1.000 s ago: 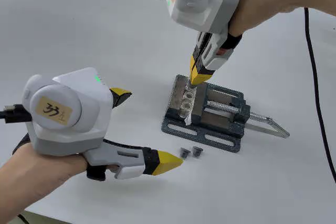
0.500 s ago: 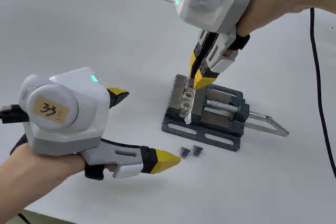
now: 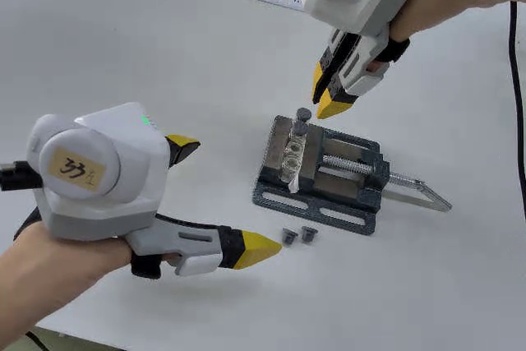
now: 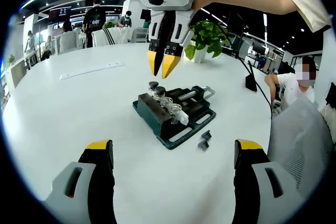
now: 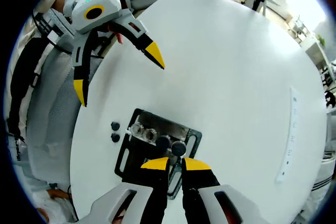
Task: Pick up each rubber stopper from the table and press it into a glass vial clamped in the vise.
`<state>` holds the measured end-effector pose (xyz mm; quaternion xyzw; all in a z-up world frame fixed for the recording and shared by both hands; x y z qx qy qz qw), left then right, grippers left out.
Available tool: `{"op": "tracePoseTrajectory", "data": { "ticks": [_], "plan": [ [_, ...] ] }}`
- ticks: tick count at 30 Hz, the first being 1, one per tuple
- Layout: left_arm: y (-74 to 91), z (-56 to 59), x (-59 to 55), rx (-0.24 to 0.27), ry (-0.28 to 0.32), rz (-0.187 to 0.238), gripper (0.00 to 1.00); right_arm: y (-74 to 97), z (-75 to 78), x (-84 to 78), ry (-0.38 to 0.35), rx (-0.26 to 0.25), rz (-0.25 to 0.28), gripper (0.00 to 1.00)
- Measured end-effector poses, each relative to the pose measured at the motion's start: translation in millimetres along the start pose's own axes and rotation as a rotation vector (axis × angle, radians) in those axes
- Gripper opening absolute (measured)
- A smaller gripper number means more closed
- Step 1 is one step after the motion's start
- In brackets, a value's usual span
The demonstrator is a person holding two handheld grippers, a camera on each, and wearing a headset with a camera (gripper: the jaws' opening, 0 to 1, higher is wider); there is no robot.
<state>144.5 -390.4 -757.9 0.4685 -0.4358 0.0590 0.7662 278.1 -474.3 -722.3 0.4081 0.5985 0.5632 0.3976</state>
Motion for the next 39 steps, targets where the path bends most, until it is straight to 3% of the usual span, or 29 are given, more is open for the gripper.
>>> {"op": "tracePoseTrajectory", "data": {
  "ticks": [6,23,26,31,39],
  "plan": [
    [0.0,-0.9,-1.0,0.000,0.004,-0.001,0.95,-5.2,5.3,5.7,-0.001,0.005,0.005,0.00],
    [-0.8,-1.6,-5.1,-0.003,0.009,-0.013,0.95,-9.0,3.6,11.9,-0.015,0.038,0.015,0.00],
    [-1.1,-0.7,-4.0,-0.004,0.008,-0.013,0.95,-8.0,-0.3,12.5,-0.022,0.045,0.005,0.00],
    [-1.7,-1.0,-3.4,-0.004,0.009,-0.013,0.95,-9.4,0.7,13.6,0.042,0.026,-0.036,0.00],
    [-3.7,-0.9,-3.3,-0.010,0.009,-0.014,0.95,-9.4,-5.2,16.5,0.004,0.027,-0.035,0.00]
  ]
}}
Point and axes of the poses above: the centre of the closed fingertips' face, and the gripper's own axes: y roughly backward along the fingers, z roughly to its right, x roughly out of its top, the point moved 4 cm from there along y, roughly backward along the fingers, and after that the axes turned 13 degrees about -z, right-handed, at the moved point
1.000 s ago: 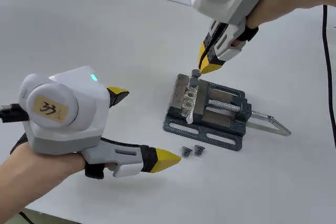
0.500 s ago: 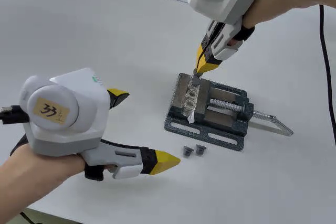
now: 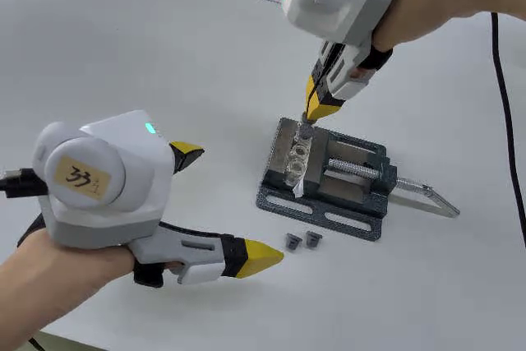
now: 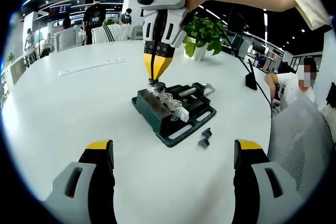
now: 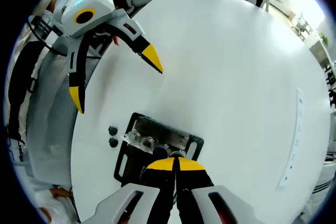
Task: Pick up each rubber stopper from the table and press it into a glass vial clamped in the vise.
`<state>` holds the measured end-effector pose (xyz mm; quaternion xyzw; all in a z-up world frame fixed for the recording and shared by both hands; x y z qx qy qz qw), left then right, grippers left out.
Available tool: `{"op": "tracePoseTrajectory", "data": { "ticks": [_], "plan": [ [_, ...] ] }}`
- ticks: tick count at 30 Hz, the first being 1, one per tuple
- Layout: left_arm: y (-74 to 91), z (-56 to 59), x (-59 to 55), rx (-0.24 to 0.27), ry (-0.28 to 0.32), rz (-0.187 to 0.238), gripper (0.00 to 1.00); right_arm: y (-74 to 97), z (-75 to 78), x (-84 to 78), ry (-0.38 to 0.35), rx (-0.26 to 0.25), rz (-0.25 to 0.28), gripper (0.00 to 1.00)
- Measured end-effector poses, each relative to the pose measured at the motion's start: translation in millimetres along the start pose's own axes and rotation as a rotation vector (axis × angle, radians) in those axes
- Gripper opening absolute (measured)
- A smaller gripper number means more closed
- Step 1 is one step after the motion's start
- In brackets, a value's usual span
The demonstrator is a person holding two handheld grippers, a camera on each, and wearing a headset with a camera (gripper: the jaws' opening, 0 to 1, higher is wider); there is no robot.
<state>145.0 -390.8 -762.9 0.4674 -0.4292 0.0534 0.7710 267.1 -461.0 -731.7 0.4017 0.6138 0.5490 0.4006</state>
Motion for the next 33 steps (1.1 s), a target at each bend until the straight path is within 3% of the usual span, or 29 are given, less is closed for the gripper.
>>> {"op": "tracePoseTrajectory", "data": {
  "ticks": [8,14,19,24,25,27,29,33],
  "plan": [
    [-1.2,-1.5,1.0,0.001,-0.004,-0.001,0.95,0.5,-2.2,0.9,0.039,-0.025,-0.035,0.00],
    [-2.4,-0.1,0.6,-0.001,-0.007,0.000,0.95,0.3,-2.1,1.6,0.015,-0.005,-0.061,0.00],
    [-0.7,2.0,1.0,0.002,-0.005,0.003,0.95,0.1,0.9,-0.6,-0.011,0.014,-0.044,0.00],
    [0.9,3.8,0.7,0.005,-0.005,0.001,0.95,0.7,-2.2,-5.4,-0.022,-0.019,0.024,0.00],
    [1.2,3.7,1.1,0.008,-0.006,0.003,0.95,0.7,5.2,-4.2,-0.065,-0.016,0.057,0.00],
    [1.0,4.3,2.0,0.006,-0.003,0.005,0.95,2.1,0.1,-7.9,-0.063,-0.015,0.083,0.00],
    [0.8,5.3,3.4,0.007,-0.005,0.006,0.95,-0.7,7.5,-8.9,-0.084,-0.016,0.118,0.00],
    [1.2,6.8,6.1,0.005,-0.008,0.010,0.95,-0.4,1.5,-10.3,-0.093,-0.035,0.161,0.00]
  ]
}}
Point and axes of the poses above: the centre of the closed fingertips' face, and the gripper's own axes: y roughly backward along the fingers, z roughly to its right, x roughly out of its top, the point moved 4 cm from there along y, roughly backward along the fingers, and after that the axes turned 13 degrees about -z, right-handed, at the moved point
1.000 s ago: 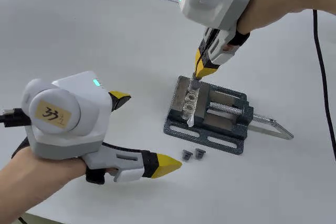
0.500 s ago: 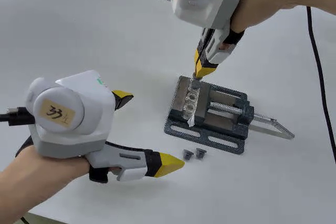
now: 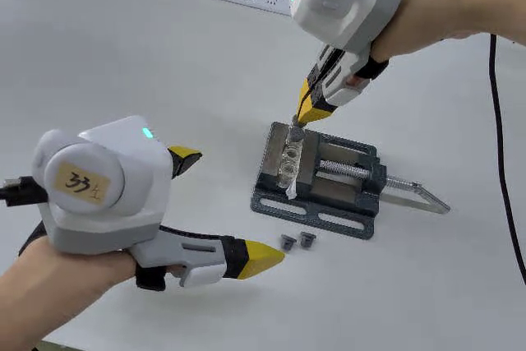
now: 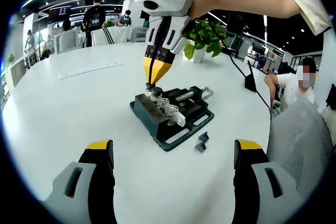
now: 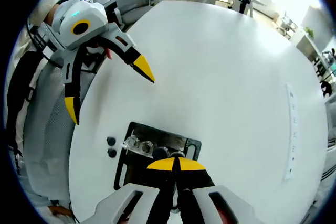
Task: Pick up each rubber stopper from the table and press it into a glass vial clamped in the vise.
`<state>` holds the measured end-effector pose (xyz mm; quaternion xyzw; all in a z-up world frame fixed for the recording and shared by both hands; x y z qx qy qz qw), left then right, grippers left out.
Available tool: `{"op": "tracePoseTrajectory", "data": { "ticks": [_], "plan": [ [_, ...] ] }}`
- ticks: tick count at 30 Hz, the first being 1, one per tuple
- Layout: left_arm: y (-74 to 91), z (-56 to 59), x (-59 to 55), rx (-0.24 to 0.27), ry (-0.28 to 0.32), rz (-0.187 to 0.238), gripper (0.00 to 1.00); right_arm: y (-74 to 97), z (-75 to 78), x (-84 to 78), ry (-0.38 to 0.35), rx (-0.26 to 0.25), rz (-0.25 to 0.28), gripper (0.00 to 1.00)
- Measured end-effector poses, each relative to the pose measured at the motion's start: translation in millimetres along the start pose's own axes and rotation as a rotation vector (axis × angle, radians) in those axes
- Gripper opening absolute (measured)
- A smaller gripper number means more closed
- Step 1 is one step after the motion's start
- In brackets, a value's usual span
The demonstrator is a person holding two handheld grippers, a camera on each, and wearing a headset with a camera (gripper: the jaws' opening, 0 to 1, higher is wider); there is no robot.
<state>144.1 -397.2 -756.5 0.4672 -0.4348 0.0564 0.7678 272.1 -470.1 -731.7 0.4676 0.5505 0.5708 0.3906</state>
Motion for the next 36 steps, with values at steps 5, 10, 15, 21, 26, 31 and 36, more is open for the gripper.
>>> {"op": "tracePoseTrajectory", "data": {
  "ticks": [5,10,15,21,26,31,36],
  "plan": [
    [2.0,1.9,2.8,0.001,-0.004,0.005,0.95,2.4,-3.4,-12.0,0.022,-0.047,-0.051,0.06],
    [4.4,3.4,4.9,0.001,-0.005,0.008,0.95,5.7,-14.0,-19.8,-0.041,-0.029,0.020,0.23],
    [8.9,3.4,8.5,0.006,-0.009,0.013,0.95,7.4,-23.0,-26.6,-0.074,-0.034,0.084,0.43],
    [13.4,3.0,10.4,0.010,-0.008,0.018,0.96,8.3,-38.5,-26.6,-0.107,-0.077,0.179,0.71],
    [17.9,4.6,13.1,0.010,-0.024,0.018,0.96,4.9,-56.7,-29.4,-0.158,-0.095,0.238,0.84],
    [21.4,4.0,14.9,0.011,-0.034,0.018,0.97,0.9,-62.9,-32.2,-0.209,-0.135,0.290,0.99],
    [26.4,1.9,18.0,0.020,-0.044,0.020,0.98,1.0,-70.6,-38.7,-0.243,-0.147,0.314,0.99]
  ]
}}
Point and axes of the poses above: the centre of the closed fingertips' face, and the gripper's own axes: y roughly backward along the fingers, z roughly to its right, x roughly out of its top, the point moved 4 cm from there along y, roughly backward along the fingers, and after that the axes turned 13 degrees about -z, right-handed, at the moved point
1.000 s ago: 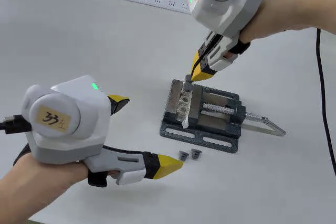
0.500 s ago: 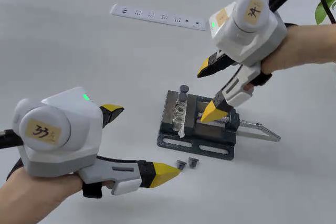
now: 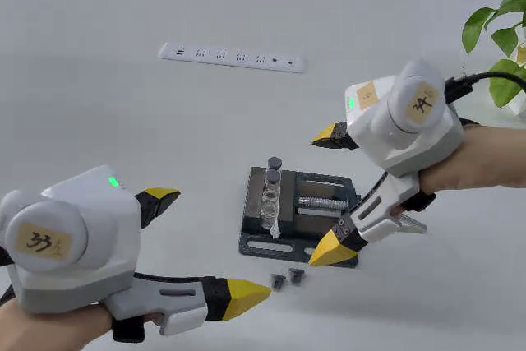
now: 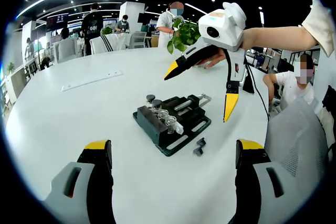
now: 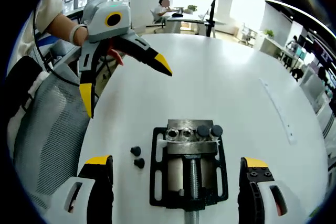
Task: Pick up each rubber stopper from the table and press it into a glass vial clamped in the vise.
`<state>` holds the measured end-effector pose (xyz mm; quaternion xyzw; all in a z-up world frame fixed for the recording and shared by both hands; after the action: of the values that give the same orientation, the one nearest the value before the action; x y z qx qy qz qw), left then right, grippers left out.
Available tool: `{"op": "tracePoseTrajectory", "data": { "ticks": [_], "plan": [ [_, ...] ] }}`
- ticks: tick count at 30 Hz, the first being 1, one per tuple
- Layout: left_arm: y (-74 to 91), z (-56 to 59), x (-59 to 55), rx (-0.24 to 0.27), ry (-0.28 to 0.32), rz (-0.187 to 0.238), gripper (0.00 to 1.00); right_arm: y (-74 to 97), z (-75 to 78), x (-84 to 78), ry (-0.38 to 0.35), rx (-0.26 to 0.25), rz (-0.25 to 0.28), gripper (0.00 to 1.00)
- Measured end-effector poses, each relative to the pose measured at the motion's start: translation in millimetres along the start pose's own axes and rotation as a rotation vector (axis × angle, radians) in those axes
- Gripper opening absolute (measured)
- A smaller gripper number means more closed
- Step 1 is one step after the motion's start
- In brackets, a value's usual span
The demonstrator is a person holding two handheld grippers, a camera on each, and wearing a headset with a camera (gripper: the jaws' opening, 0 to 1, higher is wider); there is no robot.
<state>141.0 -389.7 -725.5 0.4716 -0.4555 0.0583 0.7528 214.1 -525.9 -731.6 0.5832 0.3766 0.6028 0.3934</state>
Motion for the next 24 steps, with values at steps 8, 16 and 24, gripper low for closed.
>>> {"op": "tracePoseTrajectory", "data": {
  "ticks": [8,16,24],
  "plan": [
    [5.5,-2.8,2.5,0.014,-0.016,-0.005,0.98,0.1,-20.1,-8.5,-0.045,-0.017,0.037,0.92],
    [5.9,-1.7,-0.6,0.012,-0.025,-0.013,0.98,-10.4,-45.6,-17.1,-0.077,-0.017,0.061,0.81],
    [10.9,-5.2,-1.5,0.019,-0.027,-0.017,0.98,-17.8,-60.4,-10.1,-0.027,-0.139,0.125,0.52]
  ]
}}
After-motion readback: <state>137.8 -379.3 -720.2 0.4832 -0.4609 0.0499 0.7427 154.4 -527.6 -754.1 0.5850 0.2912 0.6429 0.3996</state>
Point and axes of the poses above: the centre of the closed fingertips' face, and the gripper's own axes: y roughly backward along the fingers, z roughly to its right, x roughly out of its top, the point moved 4 cm from there along y, roughly backward along the fingers, and after that the axes turned 13 degrees about -z, right-handed, at the moved point
